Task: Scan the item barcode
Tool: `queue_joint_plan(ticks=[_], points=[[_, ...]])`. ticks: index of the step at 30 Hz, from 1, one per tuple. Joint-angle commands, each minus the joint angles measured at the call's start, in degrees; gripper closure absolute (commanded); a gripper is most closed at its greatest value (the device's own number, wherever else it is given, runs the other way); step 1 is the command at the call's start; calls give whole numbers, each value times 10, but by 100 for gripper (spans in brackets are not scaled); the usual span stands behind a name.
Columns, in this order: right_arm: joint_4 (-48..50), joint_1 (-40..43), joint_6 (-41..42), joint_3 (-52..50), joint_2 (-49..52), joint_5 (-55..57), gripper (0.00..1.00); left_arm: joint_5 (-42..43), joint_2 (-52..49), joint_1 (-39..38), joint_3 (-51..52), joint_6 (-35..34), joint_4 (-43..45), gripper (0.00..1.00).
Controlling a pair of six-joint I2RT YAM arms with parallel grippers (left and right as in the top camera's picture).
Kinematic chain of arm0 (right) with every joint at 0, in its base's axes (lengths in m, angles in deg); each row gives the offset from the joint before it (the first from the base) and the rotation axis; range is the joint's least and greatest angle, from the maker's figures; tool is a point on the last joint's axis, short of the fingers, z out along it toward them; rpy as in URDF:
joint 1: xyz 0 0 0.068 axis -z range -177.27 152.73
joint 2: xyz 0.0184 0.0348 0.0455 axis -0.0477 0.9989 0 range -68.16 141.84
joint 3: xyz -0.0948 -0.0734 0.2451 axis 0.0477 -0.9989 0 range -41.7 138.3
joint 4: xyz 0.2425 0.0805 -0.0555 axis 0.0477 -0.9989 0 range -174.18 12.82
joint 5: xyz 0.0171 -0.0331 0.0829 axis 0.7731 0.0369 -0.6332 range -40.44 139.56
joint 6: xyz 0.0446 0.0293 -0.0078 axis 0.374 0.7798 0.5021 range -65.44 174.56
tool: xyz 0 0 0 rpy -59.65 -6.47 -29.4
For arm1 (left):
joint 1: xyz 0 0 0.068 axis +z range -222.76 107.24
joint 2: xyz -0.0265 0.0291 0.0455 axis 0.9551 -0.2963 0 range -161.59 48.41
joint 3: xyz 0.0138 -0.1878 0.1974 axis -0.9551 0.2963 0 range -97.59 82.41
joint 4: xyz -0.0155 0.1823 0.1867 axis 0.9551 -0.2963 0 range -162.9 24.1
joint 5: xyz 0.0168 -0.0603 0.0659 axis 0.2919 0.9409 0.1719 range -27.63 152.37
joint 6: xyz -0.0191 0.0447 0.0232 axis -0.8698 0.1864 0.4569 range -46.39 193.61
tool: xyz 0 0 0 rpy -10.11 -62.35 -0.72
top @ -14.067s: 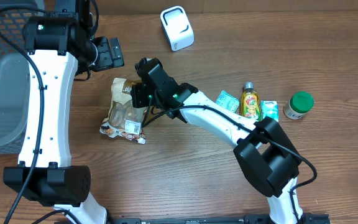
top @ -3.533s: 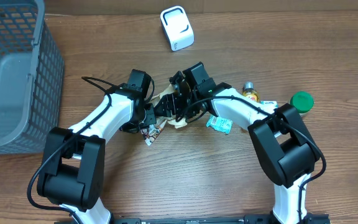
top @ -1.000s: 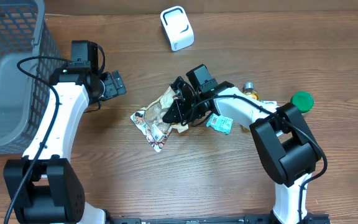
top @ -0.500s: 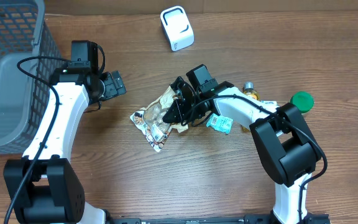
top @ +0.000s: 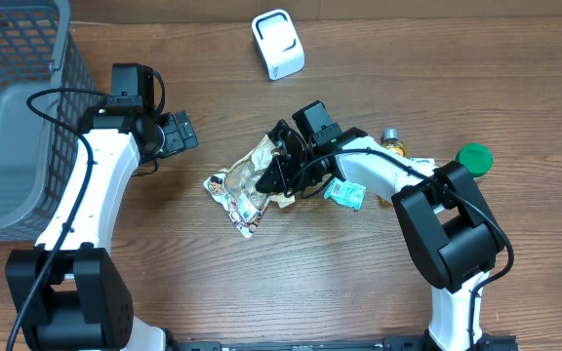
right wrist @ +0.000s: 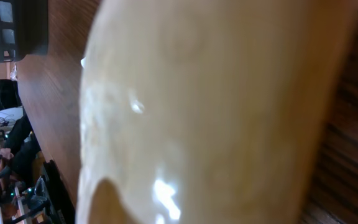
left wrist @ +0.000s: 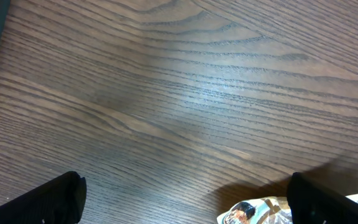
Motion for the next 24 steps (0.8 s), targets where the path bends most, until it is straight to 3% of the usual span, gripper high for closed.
queue_joint_plan(ticks=[1, 24], points=[[3, -1, -7, -4, 7, 1, 92, -8, 1, -1, -4, 10, -1, 1], [0, -1, -7, -4, 7, 18, 96, -8, 1, -1, -4, 10, -1, 1]])
